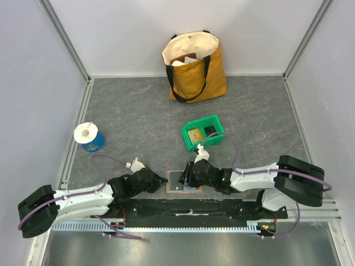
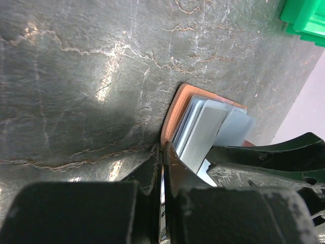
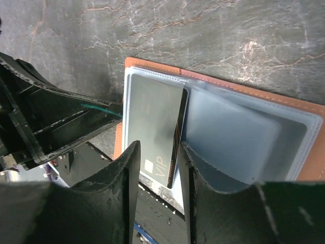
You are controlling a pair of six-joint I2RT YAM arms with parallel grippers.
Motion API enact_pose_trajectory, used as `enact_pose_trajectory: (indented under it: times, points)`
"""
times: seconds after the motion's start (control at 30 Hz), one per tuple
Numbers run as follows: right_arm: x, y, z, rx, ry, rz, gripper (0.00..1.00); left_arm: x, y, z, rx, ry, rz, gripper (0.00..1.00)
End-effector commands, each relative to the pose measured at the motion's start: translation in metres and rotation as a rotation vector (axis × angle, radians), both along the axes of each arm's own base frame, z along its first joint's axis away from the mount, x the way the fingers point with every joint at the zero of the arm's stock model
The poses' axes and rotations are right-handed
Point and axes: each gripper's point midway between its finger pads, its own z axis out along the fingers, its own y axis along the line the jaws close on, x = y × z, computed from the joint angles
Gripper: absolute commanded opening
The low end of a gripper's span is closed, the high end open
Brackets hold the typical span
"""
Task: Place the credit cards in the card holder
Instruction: Insert the credit card into the card holder.
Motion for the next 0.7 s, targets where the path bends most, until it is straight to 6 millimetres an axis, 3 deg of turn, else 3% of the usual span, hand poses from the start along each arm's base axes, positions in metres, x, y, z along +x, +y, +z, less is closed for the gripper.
enact_pose_trajectory:
  times: [0.0, 0.27, 0.37, 0.53, 0.57, 0.67]
  points:
    - [-0.001, 0.022, 0.015, -0.002, -0.036, 0.068, 0.4, -0.009, 0.022, -0.027, 0.111, 0.051, 0.013, 0.02]
    - [-0.003, 0.041, 0.027, -0.086, -0.087, 0.122, 0.39, -0.008, 0.02, -0.023, 0.107, 0.041, 0.008, 0.02]
    - [0.0, 0.037, 0.026, -0.114, -0.1, 0.11, 0.26, -0.007, 0.021, -0.023, 0.112, 0.04, 0.009, 0.02]
    - [0.011, 0.024, 0.032, -0.171, -0.155, 0.067, 0.25, -0.007, 0.022, -0.022, 0.119, 0.036, 0.011, 0.02]
    - [0.013, 0.017, 0.031, -0.193, -0.161, 0.056, 0.27, -0.007, 0.022, -0.022, 0.12, 0.035, 0.01, 0.02]
    - [0.018, 0.006, 0.038, -0.212, -0.188, 0.021, 0.48, -0.007, 0.022, -0.021, 0.122, 0.032, 0.01, 0.02]
